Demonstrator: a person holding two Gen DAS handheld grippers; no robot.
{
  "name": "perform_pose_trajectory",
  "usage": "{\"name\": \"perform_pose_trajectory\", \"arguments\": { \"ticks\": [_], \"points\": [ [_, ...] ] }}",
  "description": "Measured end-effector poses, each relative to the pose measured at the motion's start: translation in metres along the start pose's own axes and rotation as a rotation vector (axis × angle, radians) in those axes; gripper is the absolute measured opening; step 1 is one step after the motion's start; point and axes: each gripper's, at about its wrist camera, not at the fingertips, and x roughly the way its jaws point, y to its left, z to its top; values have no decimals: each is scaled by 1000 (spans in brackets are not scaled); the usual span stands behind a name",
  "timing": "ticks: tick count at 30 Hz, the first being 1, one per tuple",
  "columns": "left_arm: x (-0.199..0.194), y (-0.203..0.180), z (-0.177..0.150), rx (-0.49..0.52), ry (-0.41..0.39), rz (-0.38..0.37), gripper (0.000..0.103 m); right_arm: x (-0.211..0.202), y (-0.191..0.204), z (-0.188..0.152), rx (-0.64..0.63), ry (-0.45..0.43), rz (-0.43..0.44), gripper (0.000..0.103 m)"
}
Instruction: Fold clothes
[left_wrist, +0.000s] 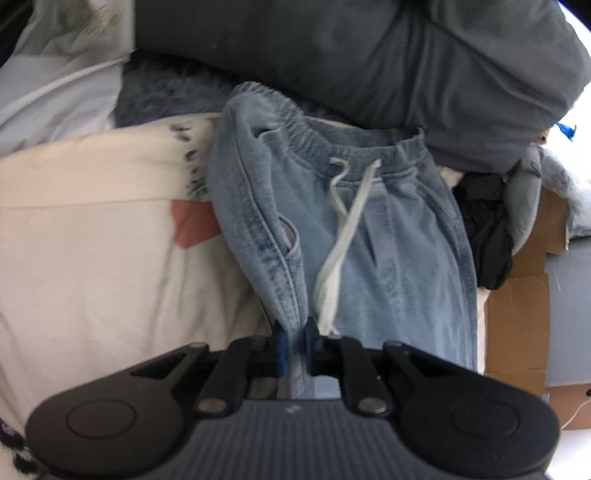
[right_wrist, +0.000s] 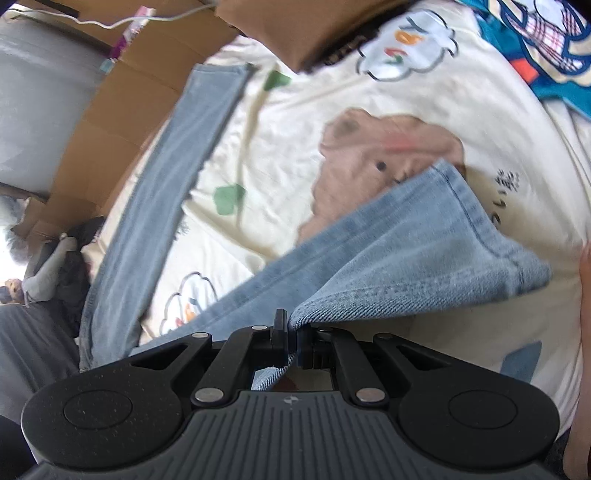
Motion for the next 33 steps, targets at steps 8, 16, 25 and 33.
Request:
{"name": "perform_pose_trajectory", "arguments": {
  "ticks": [8, 16, 25, 33],
  "points": [
    [-5, -36, 7, 46, -6, -49, 9, -26, 33, 23, -22, -59, 58, 2],
    [-14, -74, 11, 128, -24, -11, 8, -40, 88, 43, -72, -118, 116, 2],
    [-17, -105, 10, 176, -38, 95, 8, -39, 112, 69, -120, -108, 179, 2],
    [-20, -127, 8, 187, -64, 75, 8, -34, 107, 85, -122, -97, 192, 2]
  ]
}}
